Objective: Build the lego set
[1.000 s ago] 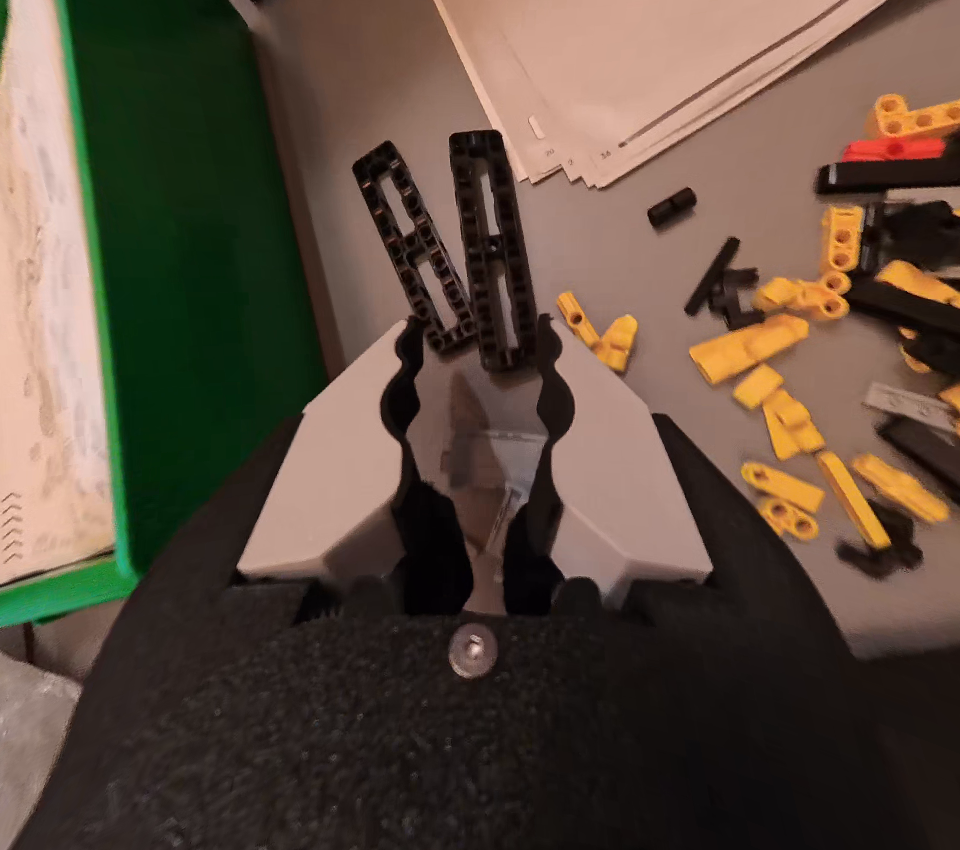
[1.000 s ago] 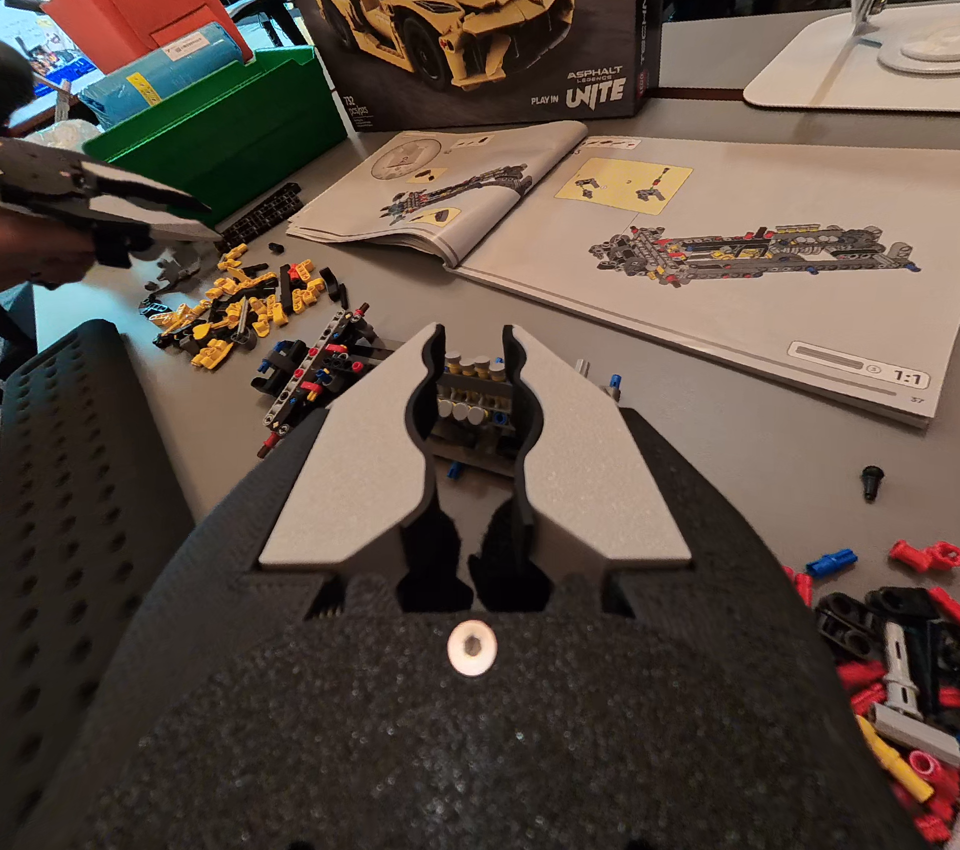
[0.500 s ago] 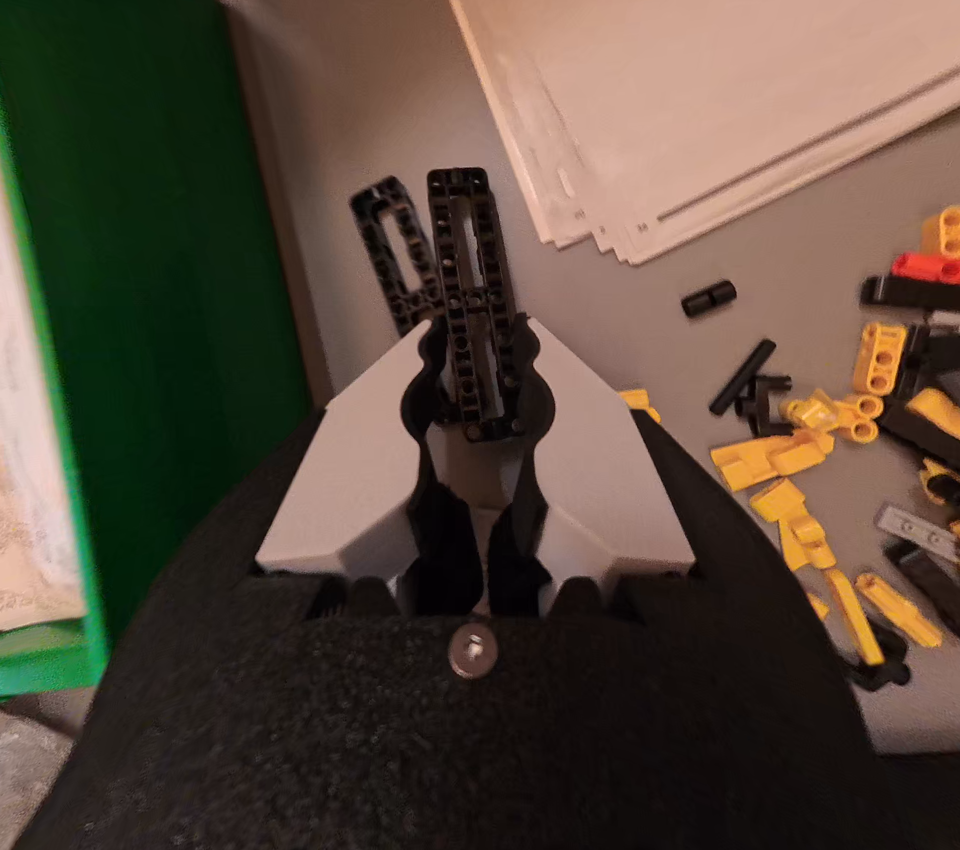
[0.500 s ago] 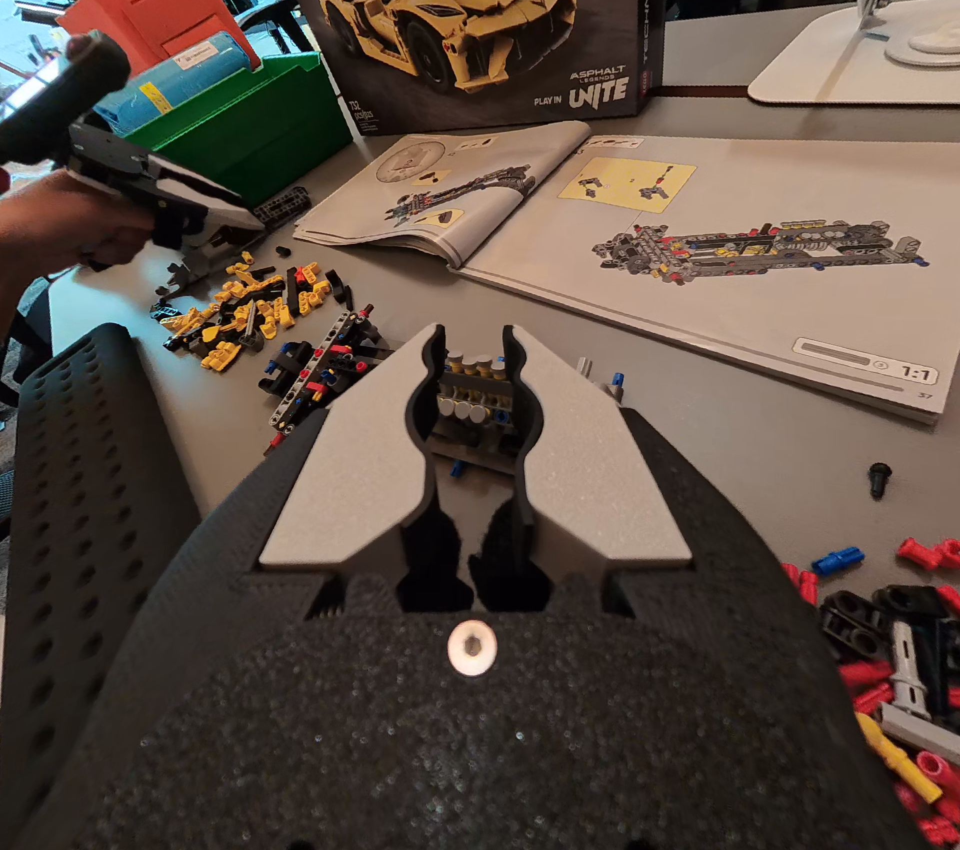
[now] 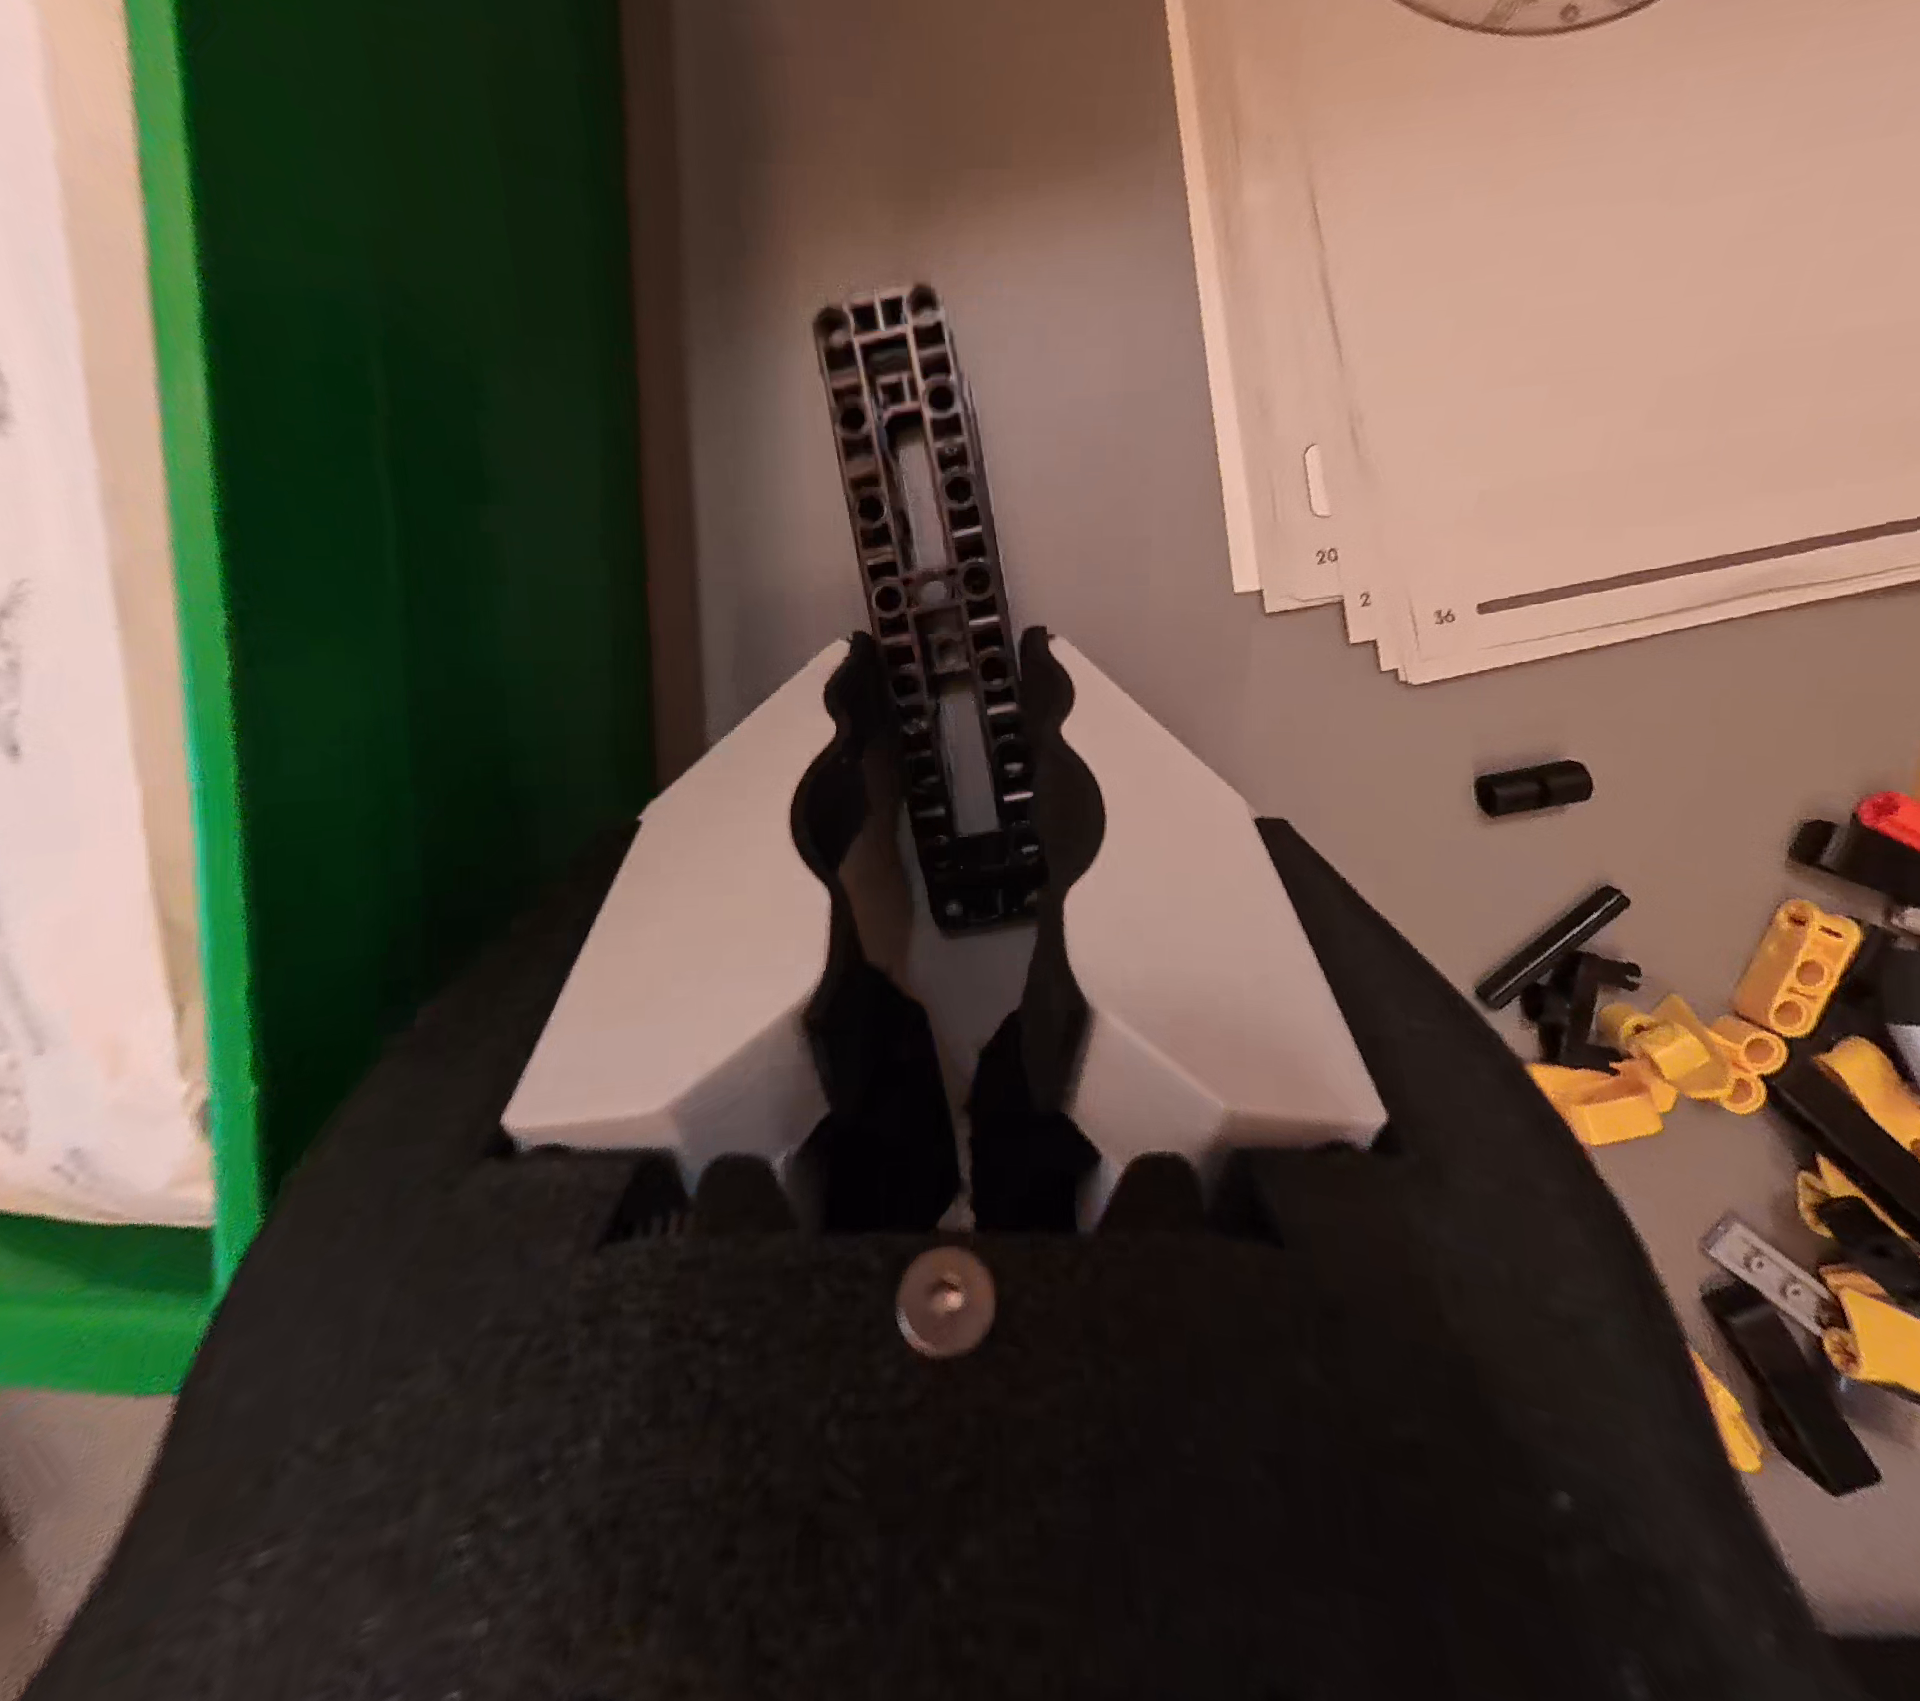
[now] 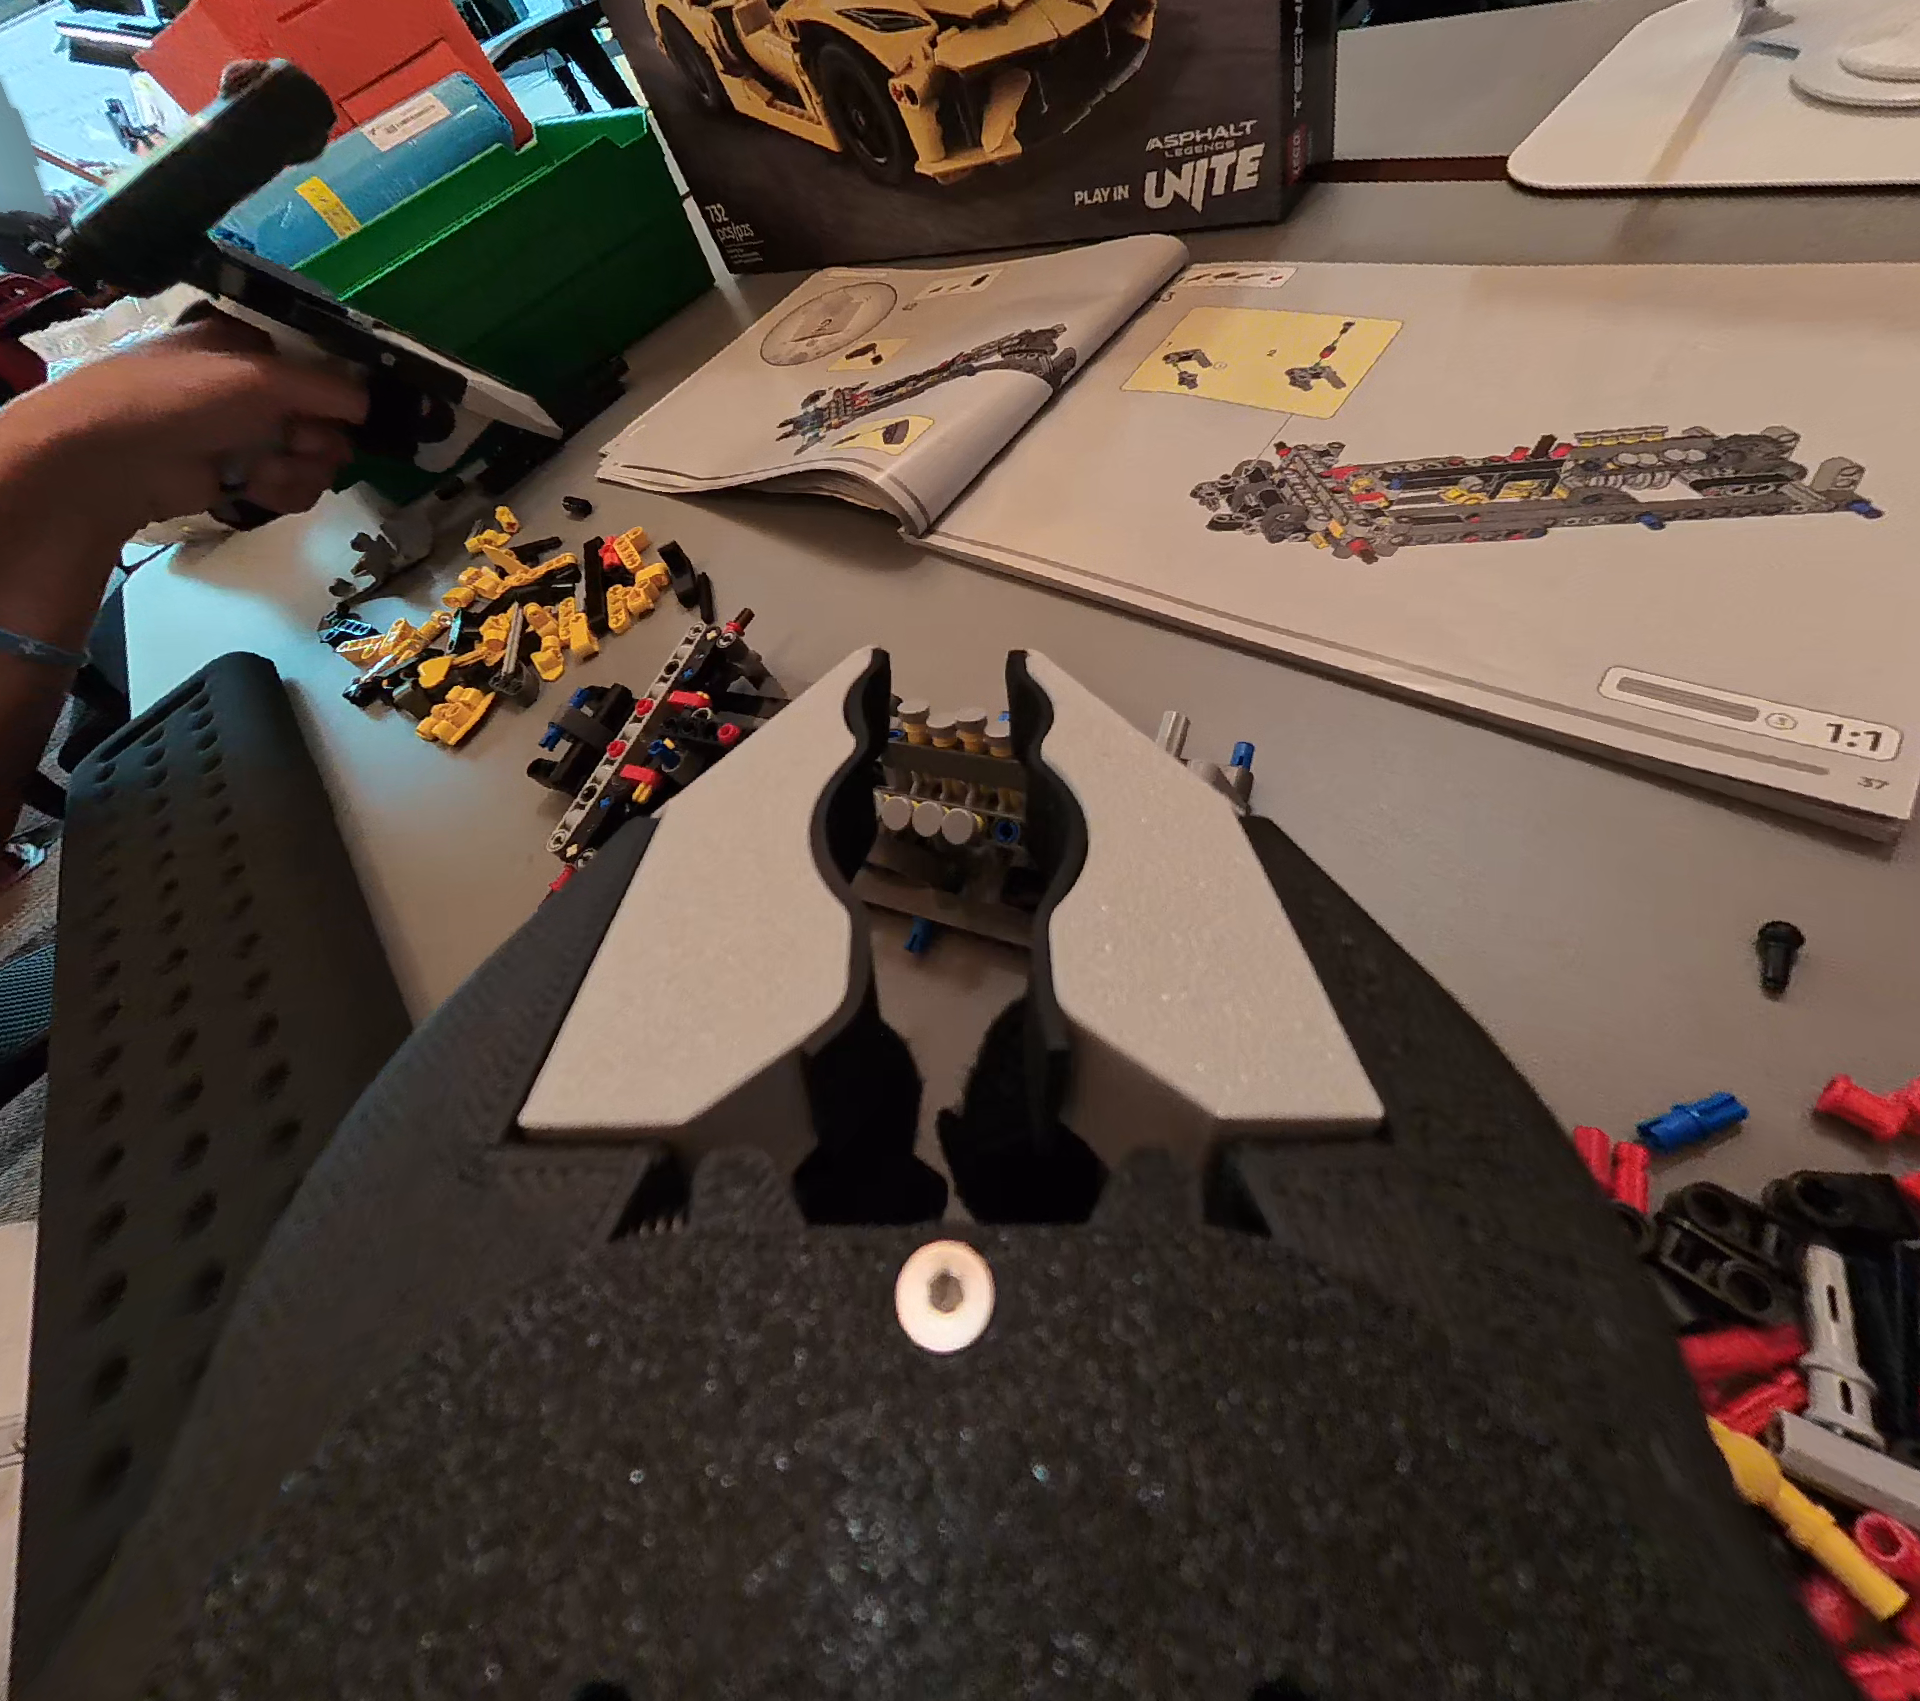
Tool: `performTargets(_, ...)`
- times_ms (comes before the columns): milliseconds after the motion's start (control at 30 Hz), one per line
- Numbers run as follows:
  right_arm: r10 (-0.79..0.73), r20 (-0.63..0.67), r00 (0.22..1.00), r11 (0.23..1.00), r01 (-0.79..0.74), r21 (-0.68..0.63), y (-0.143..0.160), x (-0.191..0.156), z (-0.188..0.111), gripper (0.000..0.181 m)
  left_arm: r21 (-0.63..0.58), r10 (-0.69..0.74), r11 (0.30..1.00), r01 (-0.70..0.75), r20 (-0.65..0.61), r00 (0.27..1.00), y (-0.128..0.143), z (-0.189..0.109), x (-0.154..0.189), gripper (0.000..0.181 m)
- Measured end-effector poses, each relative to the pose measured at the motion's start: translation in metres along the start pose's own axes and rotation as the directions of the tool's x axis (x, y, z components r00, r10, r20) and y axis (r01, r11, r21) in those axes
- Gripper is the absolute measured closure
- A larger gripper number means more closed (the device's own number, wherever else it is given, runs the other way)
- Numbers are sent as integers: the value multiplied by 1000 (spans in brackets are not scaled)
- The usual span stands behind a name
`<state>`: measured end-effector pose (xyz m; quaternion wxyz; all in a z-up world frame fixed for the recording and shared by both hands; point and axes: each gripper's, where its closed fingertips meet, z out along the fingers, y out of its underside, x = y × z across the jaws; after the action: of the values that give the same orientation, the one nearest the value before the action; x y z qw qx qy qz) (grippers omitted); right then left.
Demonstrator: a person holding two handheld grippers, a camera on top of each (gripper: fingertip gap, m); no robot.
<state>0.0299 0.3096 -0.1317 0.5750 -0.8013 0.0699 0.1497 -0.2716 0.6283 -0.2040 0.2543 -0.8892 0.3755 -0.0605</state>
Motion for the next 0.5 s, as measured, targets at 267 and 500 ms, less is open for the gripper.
performTargets(267,3,5,1000,1000,-3,-6,1,0,1,160,-21,9,1000,-9,-7,1000,9,-1,1,157)
performTargets(500,1,7,1000,1000,-1,-10,2,-1,2,160,-29,13,999,-13,9,1000,-15,13,-2,156)
